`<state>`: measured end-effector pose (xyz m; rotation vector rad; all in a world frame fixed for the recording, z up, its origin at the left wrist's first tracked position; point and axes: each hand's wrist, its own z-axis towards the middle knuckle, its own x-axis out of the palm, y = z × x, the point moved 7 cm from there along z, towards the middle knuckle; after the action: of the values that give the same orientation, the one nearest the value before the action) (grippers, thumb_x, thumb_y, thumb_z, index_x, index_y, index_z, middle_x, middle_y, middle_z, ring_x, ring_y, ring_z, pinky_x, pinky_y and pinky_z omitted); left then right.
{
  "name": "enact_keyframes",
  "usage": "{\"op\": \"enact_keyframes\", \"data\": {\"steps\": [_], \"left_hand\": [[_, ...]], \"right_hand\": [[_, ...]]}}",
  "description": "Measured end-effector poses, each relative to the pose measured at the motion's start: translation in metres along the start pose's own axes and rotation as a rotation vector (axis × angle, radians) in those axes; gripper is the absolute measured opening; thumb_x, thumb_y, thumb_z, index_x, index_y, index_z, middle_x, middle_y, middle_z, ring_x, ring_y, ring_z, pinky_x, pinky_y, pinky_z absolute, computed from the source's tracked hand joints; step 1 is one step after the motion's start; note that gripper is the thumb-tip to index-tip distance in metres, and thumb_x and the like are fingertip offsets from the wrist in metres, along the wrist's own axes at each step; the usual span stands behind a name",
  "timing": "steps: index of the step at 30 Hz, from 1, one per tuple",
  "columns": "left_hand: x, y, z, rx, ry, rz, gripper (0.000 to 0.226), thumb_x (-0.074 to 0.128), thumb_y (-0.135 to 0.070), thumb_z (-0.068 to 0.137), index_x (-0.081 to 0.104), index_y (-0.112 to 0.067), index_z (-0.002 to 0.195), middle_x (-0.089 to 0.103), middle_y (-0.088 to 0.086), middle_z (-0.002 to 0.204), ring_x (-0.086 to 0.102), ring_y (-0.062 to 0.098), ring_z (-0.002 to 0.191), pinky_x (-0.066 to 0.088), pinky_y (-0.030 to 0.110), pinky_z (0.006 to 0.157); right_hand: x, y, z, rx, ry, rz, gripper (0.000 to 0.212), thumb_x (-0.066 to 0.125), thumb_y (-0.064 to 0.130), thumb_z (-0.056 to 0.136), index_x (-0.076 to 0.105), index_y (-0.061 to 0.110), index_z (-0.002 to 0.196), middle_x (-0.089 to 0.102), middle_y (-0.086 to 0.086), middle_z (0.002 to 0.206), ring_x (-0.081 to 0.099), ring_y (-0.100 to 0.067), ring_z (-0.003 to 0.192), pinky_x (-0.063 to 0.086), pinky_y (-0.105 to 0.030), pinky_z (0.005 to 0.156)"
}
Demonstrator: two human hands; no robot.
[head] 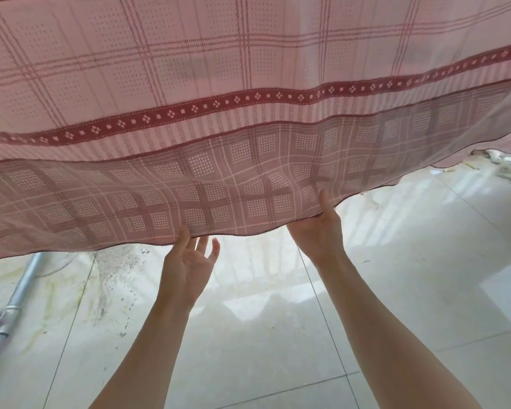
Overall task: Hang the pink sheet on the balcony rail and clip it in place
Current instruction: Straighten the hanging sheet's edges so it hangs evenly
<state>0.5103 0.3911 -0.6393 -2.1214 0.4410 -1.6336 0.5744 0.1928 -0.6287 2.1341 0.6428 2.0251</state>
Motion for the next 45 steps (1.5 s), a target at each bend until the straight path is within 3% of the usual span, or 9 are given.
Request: {"op": "enact_keyframes", "data": {"steps": [2,6,13,17,20,24,30,35,45], "left_hand": [[0.002,-0.001,-0.001,0.001,0.016,0.009,0.015,0.054,-0.023,0.084,0.067,-0.028,0.078,0.064,-0.013,0.085,0.055,0.006,0.100,0.039,0.031,0.089],[-0.002,-0.004,0.004,0.041,0.001,0.005,0.015,0.052,-0.022,0.084,0.062,-0.025,0.094,0.067,-0.012,0.093,0.061,0.004,0.100,0.040,0.030,0.092],[-0.006,-0.005,0.015,0.067,-0.008,0.002,0.042,0.051,-0.025,0.087,0.048,-0.018,0.128,0.066,-0.008,0.114,0.055,0.006,0.115,0.041,0.032,0.098],[-0.020,-0.001,0.014,0.060,-0.024,0.052,0.040,0.049,-0.028,0.085,0.052,-0.018,0.124,0.066,-0.011,0.112,0.055,0.003,0.116,0.040,0.032,0.099],[-0.028,-0.002,0.017,0.060,-0.030,0.087,0.030,0.051,-0.029,0.084,0.057,-0.020,0.112,0.068,-0.013,0.104,0.061,0.000,0.105,0.041,0.030,0.094],[-0.022,-0.009,0.023,0.081,-0.001,0.169,0.021,0.051,-0.026,0.088,0.059,-0.023,0.107,0.065,-0.015,0.102,0.061,0.002,0.104,0.041,0.029,0.095],[-0.013,-0.011,0.033,0.061,-0.013,0.200,0.020,0.050,-0.022,0.089,0.057,-0.027,0.107,0.058,-0.014,0.110,0.049,0.006,0.116,0.035,0.036,0.103],[-0.006,-0.004,0.038,0.009,-0.046,0.220,0.023,0.052,-0.028,0.087,0.055,-0.025,0.109,0.055,-0.009,0.119,0.048,0.008,0.119,0.037,0.037,0.099],[-0.015,-0.022,0.038,0.122,-0.194,0.147,0.012,0.055,-0.015,0.090,0.059,-0.019,0.101,0.065,-0.009,0.098,0.062,0.003,0.095,0.046,0.026,0.080]], "right_hand": [[0.006,-0.003,0.005,0.006,0.014,0.066,0.034,0.041,0.027,0.098,0.058,0.011,0.123,0.057,-0.006,0.130,0.047,-0.023,0.128,0.032,-0.040,0.111],[0.009,-0.005,0.013,-0.025,0.044,0.051,0.025,0.045,0.020,0.096,0.063,0.012,0.113,0.068,0.000,0.107,0.064,-0.014,0.101,0.043,-0.031,0.102],[-0.021,0.000,0.012,-0.141,-0.149,-0.022,0.039,0.050,0.023,0.095,0.051,0.008,0.130,0.060,-0.002,0.125,0.058,-0.014,0.116,0.050,-0.020,0.089],[-0.046,-0.002,0.000,-0.144,-0.321,-0.081,0.017,0.056,0.022,0.091,0.062,0.007,0.097,0.064,-0.003,0.095,0.064,-0.011,0.091,0.054,-0.020,0.080],[-0.053,0.000,-0.004,-0.130,-0.355,-0.064,0.016,0.059,0.023,0.088,0.062,0.008,0.088,0.062,-0.003,0.086,0.066,-0.011,0.080,0.055,-0.021,0.078],[-0.051,0.007,0.000,-0.106,-0.353,0.037,0.037,0.058,0.030,0.090,0.053,0.003,0.115,0.056,-0.015,0.111,0.064,-0.025,0.099,0.054,-0.032,0.089],[-0.043,0.018,0.001,-0.105,-0.292,0.285,0.091,0.069,0.050,0.076,0.017,0.025,0.147,0.028,-0.012,0.146,0.059,-0.038,0.111,0.045,-0.045,0.099],[-0.055,0.048,0.000,-0.226,-0.419,0.134,0.080,0.063,0.052,0.081,0.024,0.020,0.143,0.026,-0.012,0.149,0.062,-0.031,0.108,0.053,-0.042,0.088],[-0.043,0.051,0.022,-0.236,-0.579,-0.145,0.074,0.064,0.047,0.083,0.034,0.014,0.141,0.032,-0.007,0.148,0.041,-0.024,0.130,0.043,-0.038,0.096]]}}
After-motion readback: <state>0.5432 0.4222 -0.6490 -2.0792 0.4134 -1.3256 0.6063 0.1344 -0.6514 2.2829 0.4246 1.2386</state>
